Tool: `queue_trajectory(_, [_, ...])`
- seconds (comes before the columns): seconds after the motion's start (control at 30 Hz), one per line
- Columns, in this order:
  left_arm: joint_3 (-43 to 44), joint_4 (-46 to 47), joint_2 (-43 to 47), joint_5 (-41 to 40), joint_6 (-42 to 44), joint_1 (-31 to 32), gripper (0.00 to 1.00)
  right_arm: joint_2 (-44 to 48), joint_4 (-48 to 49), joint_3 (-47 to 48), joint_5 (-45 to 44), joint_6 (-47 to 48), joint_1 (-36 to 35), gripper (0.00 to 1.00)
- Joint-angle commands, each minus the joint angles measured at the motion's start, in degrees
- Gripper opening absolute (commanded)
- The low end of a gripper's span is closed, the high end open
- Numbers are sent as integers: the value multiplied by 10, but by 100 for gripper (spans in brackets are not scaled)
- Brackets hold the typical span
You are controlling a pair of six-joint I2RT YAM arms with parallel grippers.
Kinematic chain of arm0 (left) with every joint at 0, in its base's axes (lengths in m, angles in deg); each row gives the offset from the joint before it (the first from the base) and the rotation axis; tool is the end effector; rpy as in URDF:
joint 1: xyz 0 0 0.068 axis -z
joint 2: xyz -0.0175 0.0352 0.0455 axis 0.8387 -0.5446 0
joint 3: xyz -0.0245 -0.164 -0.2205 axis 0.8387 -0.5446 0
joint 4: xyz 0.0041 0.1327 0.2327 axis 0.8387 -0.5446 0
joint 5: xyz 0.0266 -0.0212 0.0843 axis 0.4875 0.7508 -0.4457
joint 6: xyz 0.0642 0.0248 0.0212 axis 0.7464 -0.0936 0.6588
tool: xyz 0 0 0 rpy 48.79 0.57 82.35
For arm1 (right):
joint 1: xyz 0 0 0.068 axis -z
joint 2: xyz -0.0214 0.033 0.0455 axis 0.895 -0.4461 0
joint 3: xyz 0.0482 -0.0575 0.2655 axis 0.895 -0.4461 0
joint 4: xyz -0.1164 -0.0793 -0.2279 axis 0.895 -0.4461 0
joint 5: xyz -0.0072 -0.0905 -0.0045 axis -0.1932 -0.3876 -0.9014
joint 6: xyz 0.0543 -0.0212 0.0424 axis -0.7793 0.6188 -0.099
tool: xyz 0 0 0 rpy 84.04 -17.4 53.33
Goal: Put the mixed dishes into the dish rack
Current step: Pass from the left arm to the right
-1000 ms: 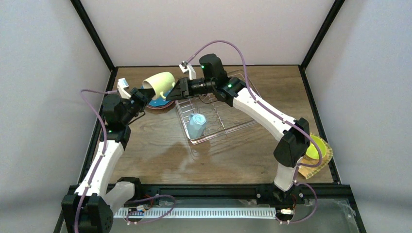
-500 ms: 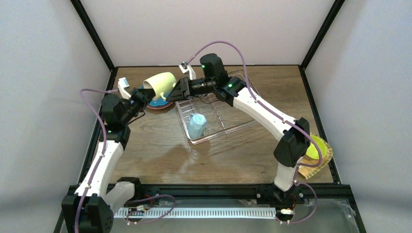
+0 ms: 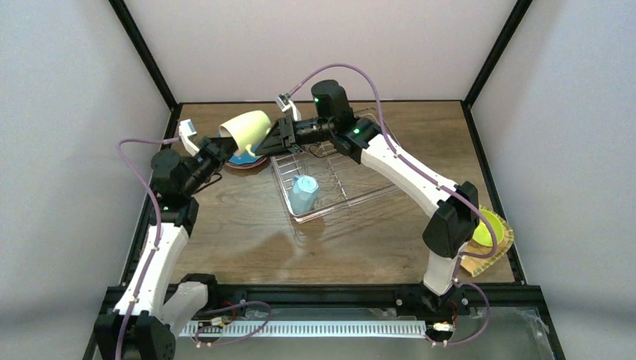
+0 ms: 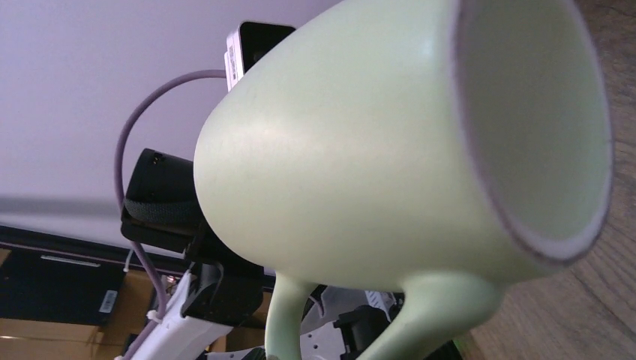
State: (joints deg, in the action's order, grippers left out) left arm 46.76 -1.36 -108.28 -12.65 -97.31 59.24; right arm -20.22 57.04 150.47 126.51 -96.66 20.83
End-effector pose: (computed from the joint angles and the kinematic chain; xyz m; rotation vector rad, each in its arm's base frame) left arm 0.2409 -0.0391 0.3386 -0.4317 1.6564 -1.2604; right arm 0.2954 0.3342 0.3910 -0.5938 2.1821 1.8037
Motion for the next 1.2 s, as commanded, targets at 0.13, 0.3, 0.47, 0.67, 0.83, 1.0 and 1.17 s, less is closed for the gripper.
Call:
queue_trajectory(0.13, [0,37,26,72,10,10,3,-2,95,17,21,-60,14,77])
queue_trajectory(0.3, [2,39,31,73,10,10,3,-14,102,26,29,-74,14,77])
queue_trajectory(0.47, [6,41,27,67,10,19,3,-20,117,27,36,-90,12,78])
queue_trajectory(0.67, [14,50,9,59,12,36,3,-26,103,38,44,-84,-1,79])
queue_trajectory(0.83, [35,46,-15,50,20,61,3,-33,92,41,52,-72,-13,79])
queue_trajectory(1.0, [48,36,-23,39,30,78,3,-38,92,42,56,-70,-18,75])
queue_trajectory(1.17, [46,34,-22,39,31,80,3,-39,90,41,58,-65,-17,54])
